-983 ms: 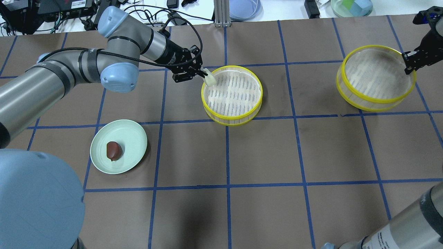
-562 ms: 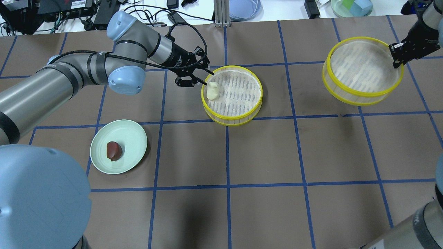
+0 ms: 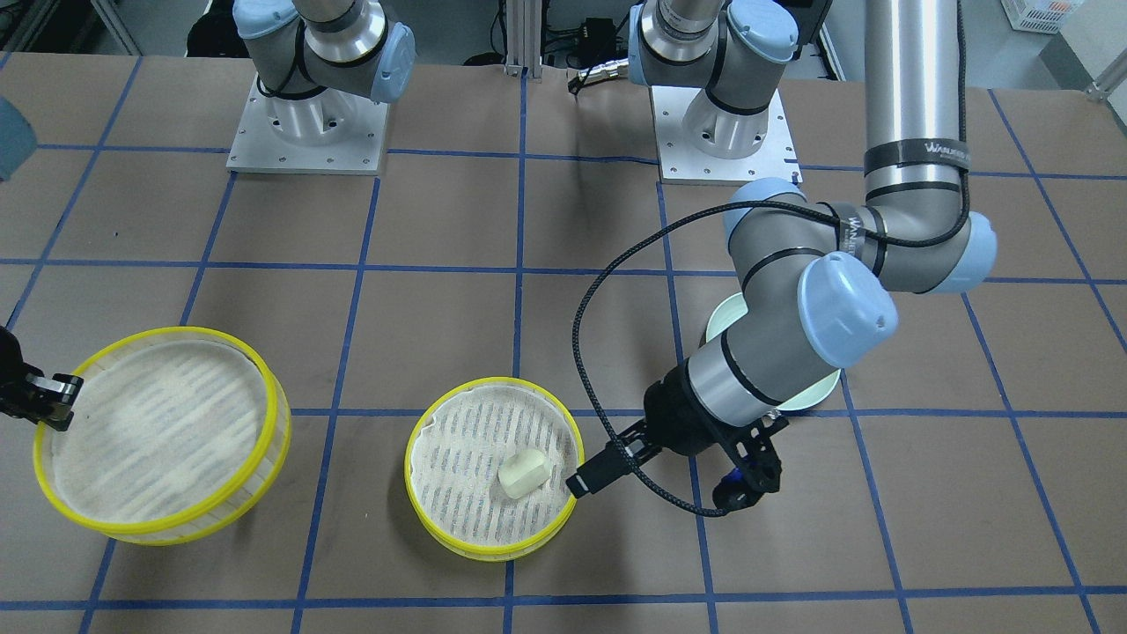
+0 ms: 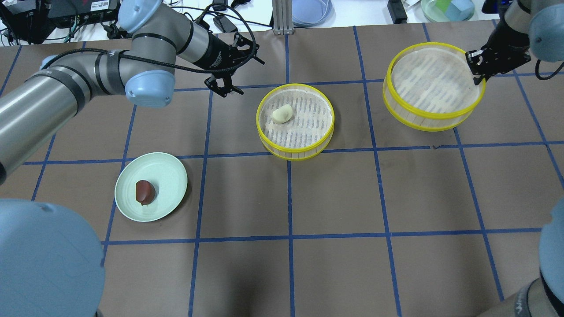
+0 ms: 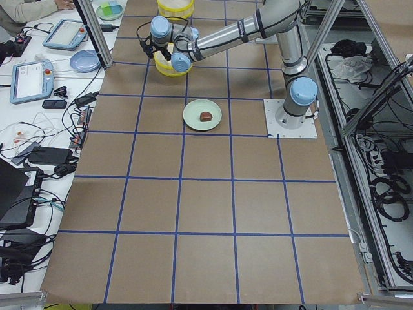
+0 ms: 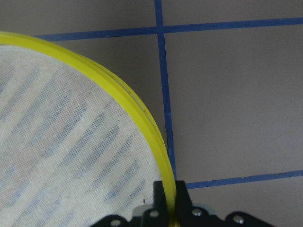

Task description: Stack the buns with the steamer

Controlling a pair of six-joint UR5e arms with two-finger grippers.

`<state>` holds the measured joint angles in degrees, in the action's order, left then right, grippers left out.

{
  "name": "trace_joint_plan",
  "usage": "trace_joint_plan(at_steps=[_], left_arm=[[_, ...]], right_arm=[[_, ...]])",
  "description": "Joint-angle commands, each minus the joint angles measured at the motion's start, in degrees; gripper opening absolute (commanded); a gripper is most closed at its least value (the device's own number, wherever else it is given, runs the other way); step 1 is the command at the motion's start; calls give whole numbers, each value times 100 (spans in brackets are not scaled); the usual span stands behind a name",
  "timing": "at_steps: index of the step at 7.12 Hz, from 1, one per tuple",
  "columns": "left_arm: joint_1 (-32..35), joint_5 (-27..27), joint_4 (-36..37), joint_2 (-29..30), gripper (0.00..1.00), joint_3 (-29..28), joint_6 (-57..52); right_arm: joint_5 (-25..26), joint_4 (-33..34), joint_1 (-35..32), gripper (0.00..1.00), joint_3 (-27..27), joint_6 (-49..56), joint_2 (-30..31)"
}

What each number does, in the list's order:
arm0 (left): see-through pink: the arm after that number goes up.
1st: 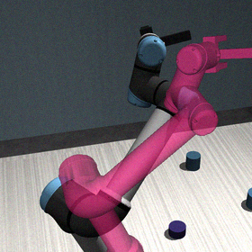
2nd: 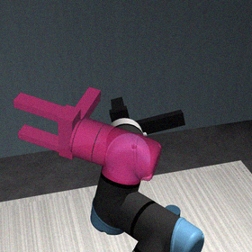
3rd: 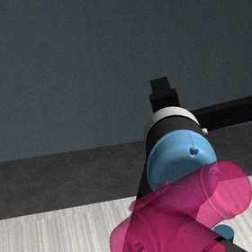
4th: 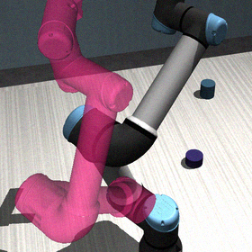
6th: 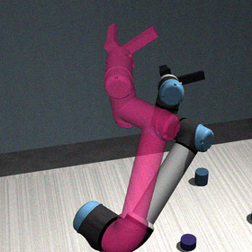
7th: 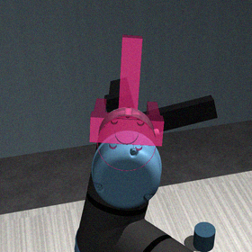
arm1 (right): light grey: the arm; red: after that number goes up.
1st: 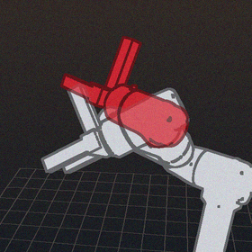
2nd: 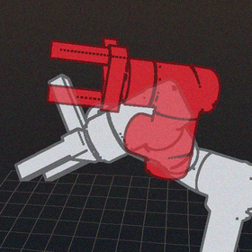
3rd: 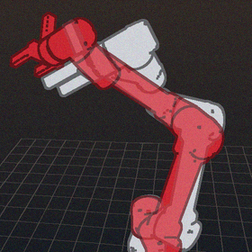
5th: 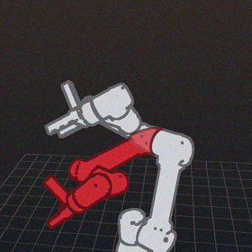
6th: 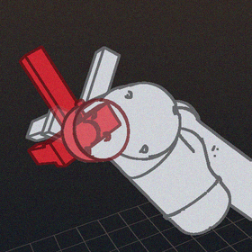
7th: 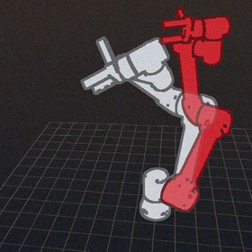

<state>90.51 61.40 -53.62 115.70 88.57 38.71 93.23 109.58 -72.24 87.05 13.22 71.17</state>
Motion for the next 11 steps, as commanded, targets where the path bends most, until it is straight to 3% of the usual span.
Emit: trace_joint_plan(at_steps=[1,3,4,6,8,11], left_arm=[[-740,1099,-1389,-432,99,-155,-1919],[-1393,2195,-2114,-732,99,-7,-3032],[-1553,2462,-2361,-733,100,151,-3576],[-1817,2631,-2442,-724,99,1009,-4308],[-1827,2562,-2442,-550,98,1635,-4346],[-1827,2832,-2451,-382,98,1760,-4416]], right_arm=[[292,1,-822,0,5,-1052,90],[258,-25,-1500,0,13,-2237,81],[292,1,-2017,0,48,-2932,81],[223,81,-2521,0,66,-3831,-6],[170,203,-2715,0,215,-4159,-190],[-111,265,-2865,0,251,-4310,-331]])
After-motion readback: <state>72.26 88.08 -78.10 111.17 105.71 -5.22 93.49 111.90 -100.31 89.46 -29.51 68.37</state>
